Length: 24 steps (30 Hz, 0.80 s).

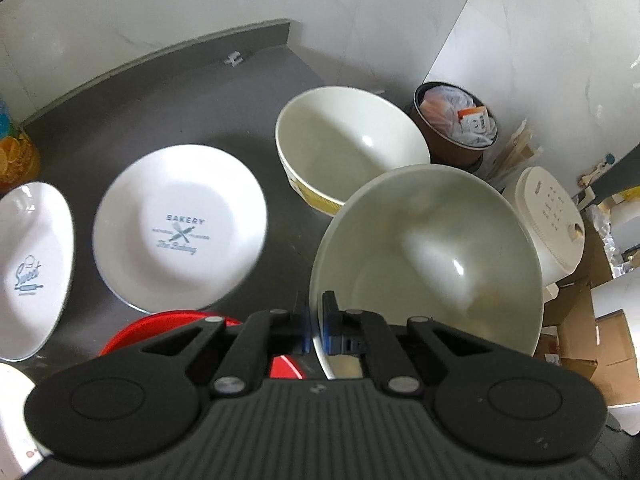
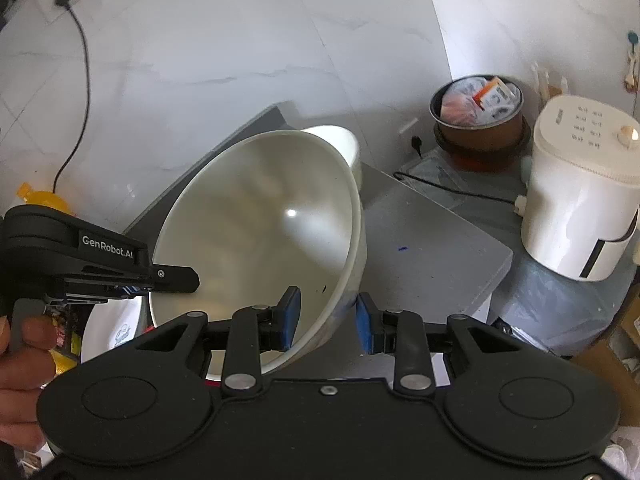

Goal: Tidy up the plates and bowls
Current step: 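Lift the cream bowl with the right gripper and carry it over the red bowl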

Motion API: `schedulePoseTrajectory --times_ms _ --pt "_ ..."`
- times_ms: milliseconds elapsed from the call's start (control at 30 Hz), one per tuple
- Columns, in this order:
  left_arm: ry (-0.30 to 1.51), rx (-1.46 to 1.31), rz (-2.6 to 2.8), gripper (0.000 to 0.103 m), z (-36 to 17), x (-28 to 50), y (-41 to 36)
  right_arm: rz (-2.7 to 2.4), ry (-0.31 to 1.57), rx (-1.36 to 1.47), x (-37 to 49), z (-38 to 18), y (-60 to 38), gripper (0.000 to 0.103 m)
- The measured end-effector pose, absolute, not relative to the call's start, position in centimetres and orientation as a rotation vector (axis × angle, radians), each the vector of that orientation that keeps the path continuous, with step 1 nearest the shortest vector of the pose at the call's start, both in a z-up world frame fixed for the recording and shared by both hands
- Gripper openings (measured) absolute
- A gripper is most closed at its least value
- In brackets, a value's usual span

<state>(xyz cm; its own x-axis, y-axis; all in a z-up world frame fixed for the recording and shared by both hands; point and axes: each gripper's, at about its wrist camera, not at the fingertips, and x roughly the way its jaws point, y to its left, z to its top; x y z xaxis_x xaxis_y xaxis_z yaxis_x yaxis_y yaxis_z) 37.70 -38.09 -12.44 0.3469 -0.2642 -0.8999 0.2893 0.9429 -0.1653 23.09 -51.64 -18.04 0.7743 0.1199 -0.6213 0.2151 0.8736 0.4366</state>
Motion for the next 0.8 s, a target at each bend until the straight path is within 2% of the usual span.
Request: schedulePoseTrajectory --times_ms 800 --pt "1.083 -0.019 -0.320 0.005 -8.2 35.0 -30.2 -0.015 0.679 0.479 21.5 -15.7 -42.9 0.030"
